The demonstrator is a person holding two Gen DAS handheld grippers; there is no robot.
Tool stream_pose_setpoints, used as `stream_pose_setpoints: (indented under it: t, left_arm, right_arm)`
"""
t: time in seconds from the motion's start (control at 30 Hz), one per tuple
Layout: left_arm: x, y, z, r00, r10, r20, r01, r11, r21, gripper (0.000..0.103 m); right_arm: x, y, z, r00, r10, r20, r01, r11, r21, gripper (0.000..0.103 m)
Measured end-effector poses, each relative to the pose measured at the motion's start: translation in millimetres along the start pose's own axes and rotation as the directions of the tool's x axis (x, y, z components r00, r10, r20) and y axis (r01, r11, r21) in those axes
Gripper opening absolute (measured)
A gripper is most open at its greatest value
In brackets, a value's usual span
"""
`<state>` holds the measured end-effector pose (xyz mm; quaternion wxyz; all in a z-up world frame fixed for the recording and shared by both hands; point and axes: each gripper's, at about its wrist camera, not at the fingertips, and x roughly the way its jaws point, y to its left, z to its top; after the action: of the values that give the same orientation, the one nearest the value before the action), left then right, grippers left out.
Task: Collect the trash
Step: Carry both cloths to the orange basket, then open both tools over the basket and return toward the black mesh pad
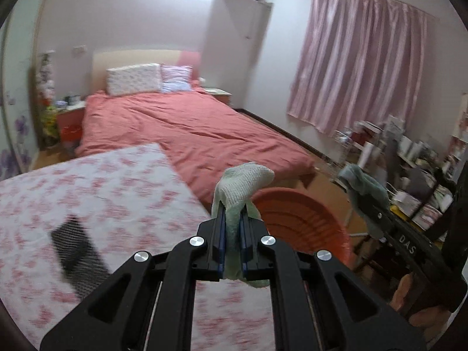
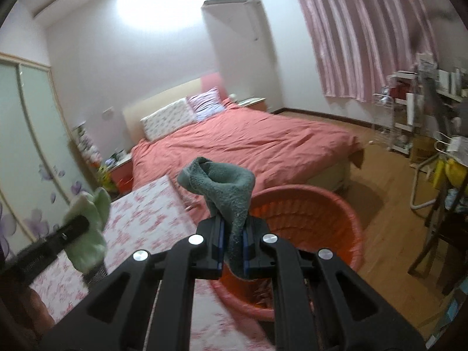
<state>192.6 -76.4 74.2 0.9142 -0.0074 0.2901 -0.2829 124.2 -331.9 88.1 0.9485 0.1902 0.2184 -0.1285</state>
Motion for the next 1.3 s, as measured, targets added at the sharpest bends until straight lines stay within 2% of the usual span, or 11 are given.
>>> stream_pose_setpoints:
  t: [0.23, 0.43, 0.83, 0.87, 1.03, 1.1, 1.17, 1.3]
  left_arm:
    - [36.8, -35.1, -4.0, 0.994, -0.096, -0.048, 0.096, 0.995, 0.017, 0.007]
    - [55.8, -47.2, -8.6, 0.986, -0.150, -0.079, 0.152, 0.988, 0.015, 0.007]
    - [87.5, -67.1, -12.9, 0.974, -0.191, -0.125, 0.194, 0.981, 0.008, 0.007]
    - [89.3, -68.3, -12.9, 0.973, -0.192, -0.129, 0.194, 0.981, 0.006, 0.007]
    - [106.6, -68.6, -19.1, 0.968, -0.176, -0.176, 0.177, 0.984, -0.008, 0.012]
    - [114.3, -64.7, -24.3, 0.964, -0.168, -0.206, 0.167, 0.986, -0.021, 0.022]
    - [120.1, -60.8, -30.0, 0.960, -0.160, -0.229, 0.157, 0.987, -0.032, 0.028]
    - [126.4, -58.2, -35.8, 0.953, -0.147, -0.264, 0.142, 0.989, -0.040, 0.028]
  right_arm:
    - [12.8, -31.7, 4.1, 1.000, -0.023, -0.012, 0.024, 0.999, 0.044, 0.010]
    - [35.6, -47.9, 3.3, 0.999, -0.021, -0.044, 0.025, 0.996, 0.081, 0.010]
    - [63.1, -64.3, 5.9, 0.998, -0.004, -0.059, 0.010, 0.994, 0.106, 0.011]
    - [67.2, -67.5, 7.2, 0.998, 0.004, -0.064, 0.003, 0.993, 0.116, 0.012]
    - [87.2, -86.0, 7.3, 0.994, 0.039, -0.098, -0.020, 0.982, 0.187, 0.034]
    - [92.7, -91.0, 3.9, 0.993, 0.034, -0.111, -0.011, 0.980, 0.200, 0.035]
    - [95.7, -94.5, -0.2, 0.992, 0.028, -0.120, -0.002, 0.978, 0.208, 0.037]
    - [97.1, -98.3, -5.9, 0.991, 0.014, -0.130, 0.014, 0.977, 0.212, 0.042]
